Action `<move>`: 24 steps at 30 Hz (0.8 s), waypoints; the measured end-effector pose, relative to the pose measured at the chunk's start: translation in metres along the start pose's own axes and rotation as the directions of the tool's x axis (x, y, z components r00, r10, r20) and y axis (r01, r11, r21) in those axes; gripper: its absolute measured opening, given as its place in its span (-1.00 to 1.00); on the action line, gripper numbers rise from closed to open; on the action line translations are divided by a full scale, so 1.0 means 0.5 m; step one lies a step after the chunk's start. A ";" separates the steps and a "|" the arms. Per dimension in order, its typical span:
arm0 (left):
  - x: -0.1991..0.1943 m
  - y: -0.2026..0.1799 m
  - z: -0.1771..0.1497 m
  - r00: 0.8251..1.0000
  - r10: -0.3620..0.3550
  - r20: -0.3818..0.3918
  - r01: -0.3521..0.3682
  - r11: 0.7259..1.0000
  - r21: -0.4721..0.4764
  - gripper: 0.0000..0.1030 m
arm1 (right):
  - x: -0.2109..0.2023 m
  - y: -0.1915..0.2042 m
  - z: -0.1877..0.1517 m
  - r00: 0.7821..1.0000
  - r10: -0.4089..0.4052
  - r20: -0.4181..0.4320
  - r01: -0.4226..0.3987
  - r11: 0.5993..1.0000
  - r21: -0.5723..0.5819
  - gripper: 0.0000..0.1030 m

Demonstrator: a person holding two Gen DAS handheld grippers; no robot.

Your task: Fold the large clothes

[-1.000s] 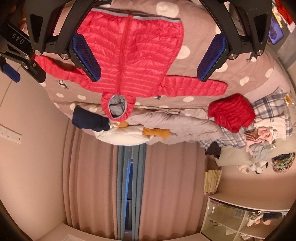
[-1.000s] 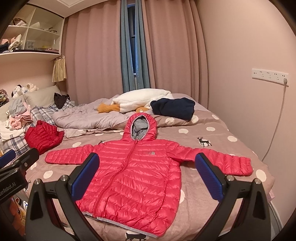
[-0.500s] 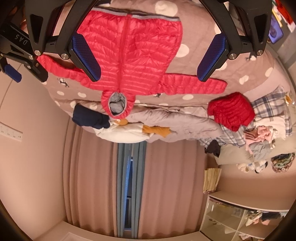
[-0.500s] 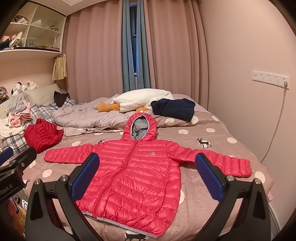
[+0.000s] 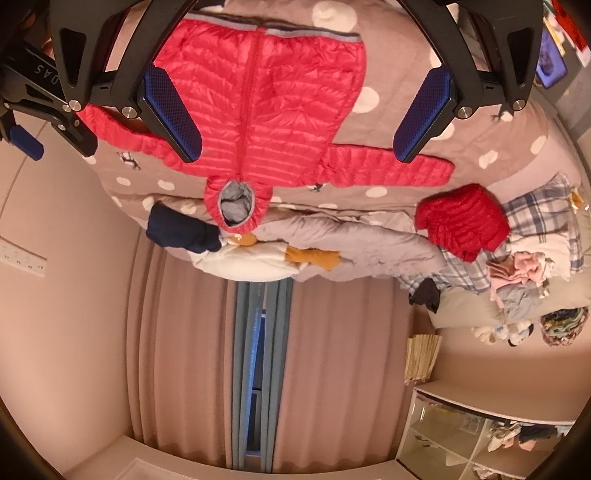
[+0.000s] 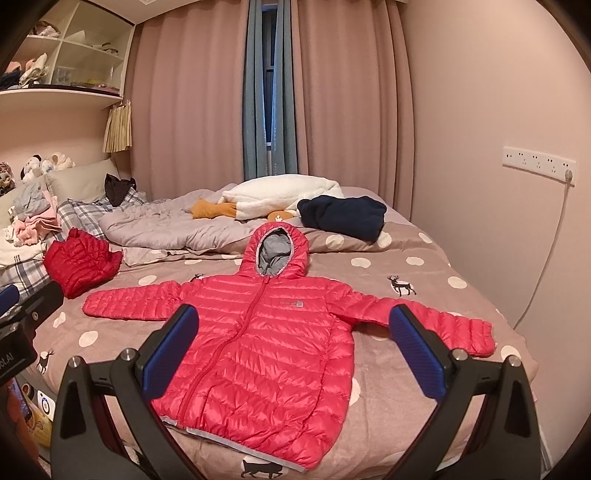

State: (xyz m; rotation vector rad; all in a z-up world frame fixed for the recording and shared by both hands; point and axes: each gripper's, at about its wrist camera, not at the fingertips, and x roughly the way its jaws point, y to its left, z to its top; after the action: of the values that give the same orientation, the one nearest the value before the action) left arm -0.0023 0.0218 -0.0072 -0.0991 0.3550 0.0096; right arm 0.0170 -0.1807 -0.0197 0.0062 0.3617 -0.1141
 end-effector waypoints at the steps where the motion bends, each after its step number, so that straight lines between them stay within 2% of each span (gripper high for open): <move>1: -0.001 0.000 0.000 1.000 -0.002 0.004 0.002 1.000 0.001 1.00 | -0.003 -0.001 -0.001 1.000 -0.003 0.001 0.003 1.000 -0.001 1.00; 17: 0.010 0.002 -0.003 1.000 -0.019 -0.019 0.019 1.000 -0.011 1.00 | -0.004 0.007 -0.009 1.000 -0.016 -0.017 0.016 1.000 -0.006 1.00; 24: 0.051 0.010 0.016 0.998 -0.041 -0.049 0.039 0.999 -0.038 1.00 | -0.001 0.003 -0.004 1.000 -0.006 0.002 0.006 1.000 0.005 1.00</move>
State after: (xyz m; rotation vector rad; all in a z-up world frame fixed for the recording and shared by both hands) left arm 0.0242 0.0276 -0.0092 -0.1434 0.4022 -0.0256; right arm 0.0160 -0.1792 -0.0214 0.0096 0.3592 -0.1208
